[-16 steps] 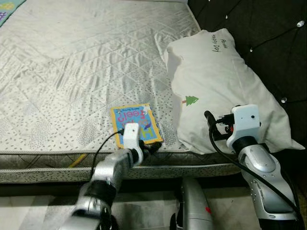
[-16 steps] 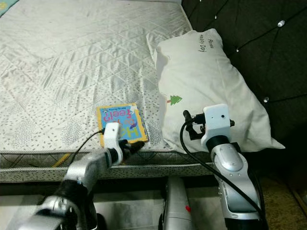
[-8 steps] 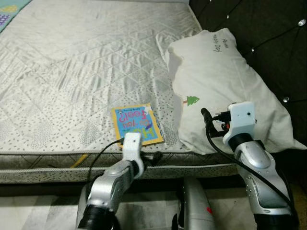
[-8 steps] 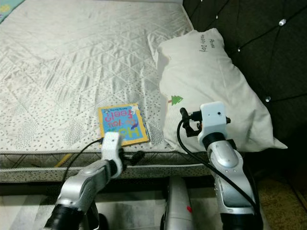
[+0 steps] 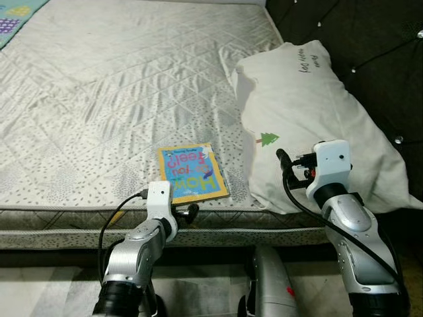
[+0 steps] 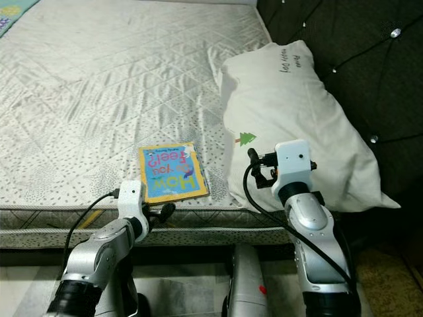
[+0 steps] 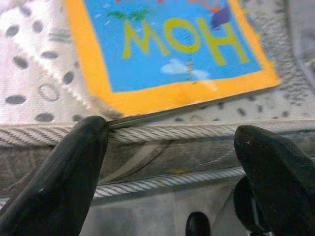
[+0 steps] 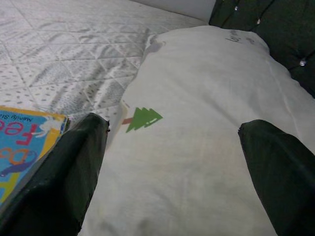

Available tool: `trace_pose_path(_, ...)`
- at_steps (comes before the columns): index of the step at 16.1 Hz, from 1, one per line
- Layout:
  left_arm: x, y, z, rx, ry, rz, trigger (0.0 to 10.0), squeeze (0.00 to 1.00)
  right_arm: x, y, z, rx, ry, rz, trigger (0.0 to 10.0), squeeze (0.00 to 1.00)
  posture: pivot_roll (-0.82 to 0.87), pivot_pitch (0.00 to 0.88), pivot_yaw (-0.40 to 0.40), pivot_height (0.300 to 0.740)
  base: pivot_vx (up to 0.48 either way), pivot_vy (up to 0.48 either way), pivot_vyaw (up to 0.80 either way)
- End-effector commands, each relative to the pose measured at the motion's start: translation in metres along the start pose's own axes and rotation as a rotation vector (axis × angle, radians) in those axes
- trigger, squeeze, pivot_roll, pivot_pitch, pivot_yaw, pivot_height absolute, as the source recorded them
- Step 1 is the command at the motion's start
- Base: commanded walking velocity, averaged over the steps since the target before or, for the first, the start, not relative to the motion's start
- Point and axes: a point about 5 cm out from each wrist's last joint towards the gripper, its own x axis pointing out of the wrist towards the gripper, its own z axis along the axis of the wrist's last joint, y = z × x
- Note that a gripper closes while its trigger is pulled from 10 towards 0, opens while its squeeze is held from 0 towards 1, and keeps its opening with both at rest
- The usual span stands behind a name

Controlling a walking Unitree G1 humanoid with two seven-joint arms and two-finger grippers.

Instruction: Clean up the room

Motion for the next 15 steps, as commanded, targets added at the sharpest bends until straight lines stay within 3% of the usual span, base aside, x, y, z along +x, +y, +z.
trace_pose_path(1,0.003,-0.001,0.004,0.005,-0.01,0.007,10.0,0.0,0.0,-0.002,0.0,-0.01,-0.005,-0.01,10.0,0.0,-0.19,0.107,-0.038,0.549,0.0,0.0,0.0)
trace_pose_path(6,0.012,0.006,0.002,0.003,0.0,0.019,10.0,0.0,0.0,-0.003,0.001,-0.012,-0.009,-0.017,10.0,0.0,-0.2,0.105,-0.034,0.549,0.0,0.0,0.0)
trace_pose_path(15,0.01,0.053,0.015,-0.01,-0.03,0.142,10.0,0.0,0.0,-0.005,-0.001,-0.018,-0.004,-0.023,10.0,0.0,-0.2,0.104,-0.034,0.549,0.0,0.0,0.0)
